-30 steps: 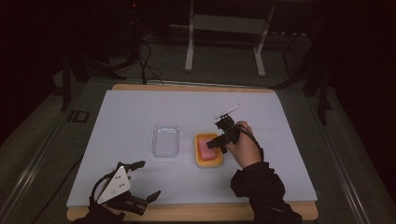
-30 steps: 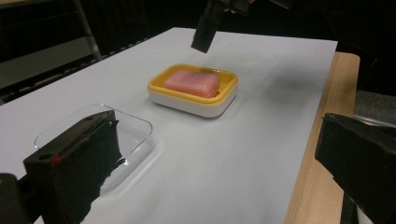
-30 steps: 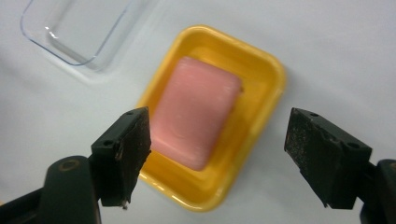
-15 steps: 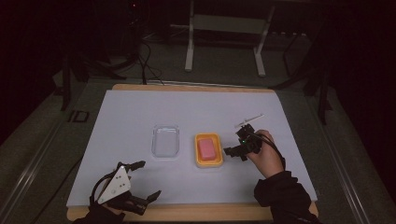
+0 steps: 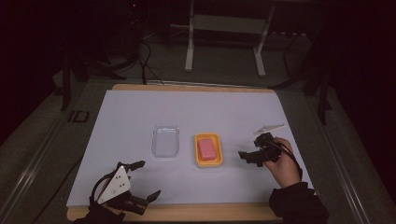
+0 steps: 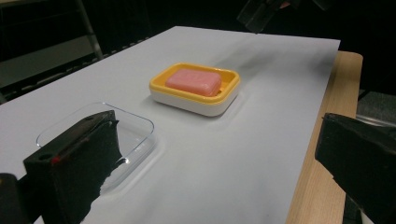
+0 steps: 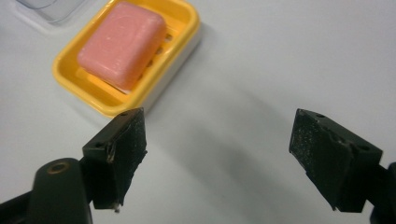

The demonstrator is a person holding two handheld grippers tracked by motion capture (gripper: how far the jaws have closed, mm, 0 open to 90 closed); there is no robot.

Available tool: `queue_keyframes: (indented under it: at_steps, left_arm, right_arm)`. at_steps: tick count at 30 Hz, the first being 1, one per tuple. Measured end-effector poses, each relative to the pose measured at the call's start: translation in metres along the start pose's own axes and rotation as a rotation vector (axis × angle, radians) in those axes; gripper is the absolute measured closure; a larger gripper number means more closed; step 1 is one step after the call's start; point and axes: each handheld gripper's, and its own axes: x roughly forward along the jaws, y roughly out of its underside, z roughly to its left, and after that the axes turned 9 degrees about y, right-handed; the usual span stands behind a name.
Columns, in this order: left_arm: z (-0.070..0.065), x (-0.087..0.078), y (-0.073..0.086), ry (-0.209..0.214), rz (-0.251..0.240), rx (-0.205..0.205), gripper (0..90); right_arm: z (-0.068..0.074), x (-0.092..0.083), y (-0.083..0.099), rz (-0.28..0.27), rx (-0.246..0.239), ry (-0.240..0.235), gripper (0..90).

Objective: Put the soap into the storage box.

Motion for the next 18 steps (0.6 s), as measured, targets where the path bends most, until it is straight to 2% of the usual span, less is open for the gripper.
queue_keyframes:
  at_steps: [13, 18]
  left_arm:
    - [0.000, 0.000, 0.000, -0.001, 0.001, 0.000, 0.6]
    - [0.000, 0.000, 0.000, -0.001, 0.001, 0.000, 0.6]
  right_arm:
    - [-0.018, -0.015, 0.031, -0.056, 0.071, 0.049, 18.5]
    - [-0.024, -0.019, 0.043, -0.052, 0.111, 0.068, 17.6]
